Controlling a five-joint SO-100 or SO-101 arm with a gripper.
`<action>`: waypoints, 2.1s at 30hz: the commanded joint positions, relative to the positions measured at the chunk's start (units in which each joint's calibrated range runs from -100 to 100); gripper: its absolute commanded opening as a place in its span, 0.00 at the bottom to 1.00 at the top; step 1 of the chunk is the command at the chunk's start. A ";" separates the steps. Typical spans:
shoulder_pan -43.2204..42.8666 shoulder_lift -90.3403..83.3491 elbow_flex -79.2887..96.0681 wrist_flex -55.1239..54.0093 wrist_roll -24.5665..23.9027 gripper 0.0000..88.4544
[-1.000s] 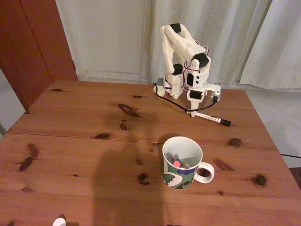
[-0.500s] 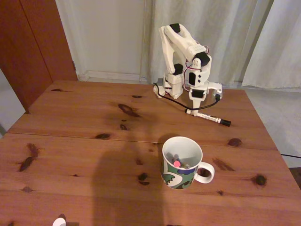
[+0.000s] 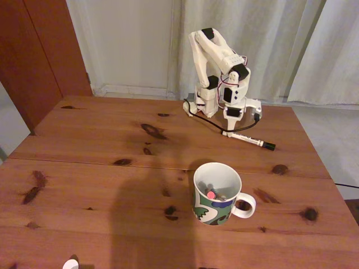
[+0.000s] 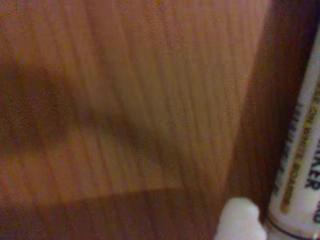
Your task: Clean up the desk and place the pens and markers into the cup
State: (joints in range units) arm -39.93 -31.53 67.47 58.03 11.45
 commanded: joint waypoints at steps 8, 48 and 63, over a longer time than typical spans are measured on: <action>0.41 -1.28 1.69 -0.43 0.18 0.17; 17.86 -1.12 -11.12 -12.22 3.11 0.01; 17.62 -1.04 -7.24 -12.31 0.65 0.01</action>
State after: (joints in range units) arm -21.67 -31.53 60.42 47.16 14.14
